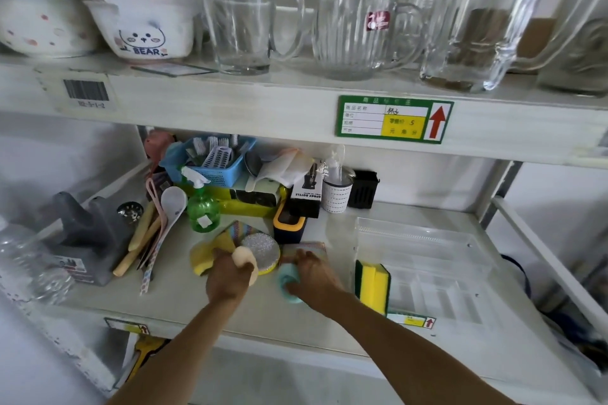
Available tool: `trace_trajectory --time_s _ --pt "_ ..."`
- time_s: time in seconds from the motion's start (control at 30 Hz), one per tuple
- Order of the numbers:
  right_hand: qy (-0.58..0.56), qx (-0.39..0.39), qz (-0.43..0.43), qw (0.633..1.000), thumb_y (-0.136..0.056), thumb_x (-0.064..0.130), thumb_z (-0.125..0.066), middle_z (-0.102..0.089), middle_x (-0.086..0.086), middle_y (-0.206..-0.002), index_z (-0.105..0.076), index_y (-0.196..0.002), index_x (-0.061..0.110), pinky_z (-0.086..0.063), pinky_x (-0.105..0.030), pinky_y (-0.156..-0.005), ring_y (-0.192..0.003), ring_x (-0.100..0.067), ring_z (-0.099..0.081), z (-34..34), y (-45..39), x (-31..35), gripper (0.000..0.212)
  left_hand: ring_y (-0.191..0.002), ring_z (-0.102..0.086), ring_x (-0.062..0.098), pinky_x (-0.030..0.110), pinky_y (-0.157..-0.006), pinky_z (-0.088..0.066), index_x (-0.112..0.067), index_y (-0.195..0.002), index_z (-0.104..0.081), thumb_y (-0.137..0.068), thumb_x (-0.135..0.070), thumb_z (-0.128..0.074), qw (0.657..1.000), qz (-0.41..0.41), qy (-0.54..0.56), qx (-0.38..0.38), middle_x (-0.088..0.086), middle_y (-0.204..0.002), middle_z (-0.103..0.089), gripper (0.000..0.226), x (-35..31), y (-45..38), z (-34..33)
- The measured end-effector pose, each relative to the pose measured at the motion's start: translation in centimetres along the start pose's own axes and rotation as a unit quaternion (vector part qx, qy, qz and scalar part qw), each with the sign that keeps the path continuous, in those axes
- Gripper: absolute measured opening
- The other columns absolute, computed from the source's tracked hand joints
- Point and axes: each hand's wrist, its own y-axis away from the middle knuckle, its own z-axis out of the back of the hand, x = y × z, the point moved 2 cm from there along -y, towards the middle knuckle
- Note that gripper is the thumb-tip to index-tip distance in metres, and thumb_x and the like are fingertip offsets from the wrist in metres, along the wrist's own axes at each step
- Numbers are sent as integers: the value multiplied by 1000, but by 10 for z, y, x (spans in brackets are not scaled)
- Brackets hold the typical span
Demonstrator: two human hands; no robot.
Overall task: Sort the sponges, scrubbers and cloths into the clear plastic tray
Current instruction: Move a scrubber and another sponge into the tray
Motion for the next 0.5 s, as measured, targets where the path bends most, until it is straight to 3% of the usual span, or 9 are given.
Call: trace_trajectory --time_s 0.13,0.3,0.5 --pt "-37 -139 -13 990 -85 38 -60 -62 -9 -112 -48 -114 16 -51 -38 -76 -97 -32 -63 37 9 -19 39 -100 -62 44 48 -83 -52 9 -116 -47 -81 -12 -72 993 -73 93 -18 31 -111 -61 48 -51 10 -15" --pt "-64 -256 -71 962 -87 37 -59 -61 -8 -110 -48 -116 17 -49 -36 -70 -93 -35 -63 79 28 -69 37 -99 -62 38 33 -73 -41 2 -115 -50 -84 -17 -69 979 -160 123 27 23 -109 -64 40 -116 39 -47" --pt "-19 -302 -170 938 -89 33 -57 -57 -9 -112 -49 -121 19 -53 -39 -63 -85 -37 -64 112 64 -139 35 -107 -58 32 35 -85 -44 -3 -116 -51 -84 -14 -63 961 -242 81 105 16 -116 -61 36 -174 77 -92"
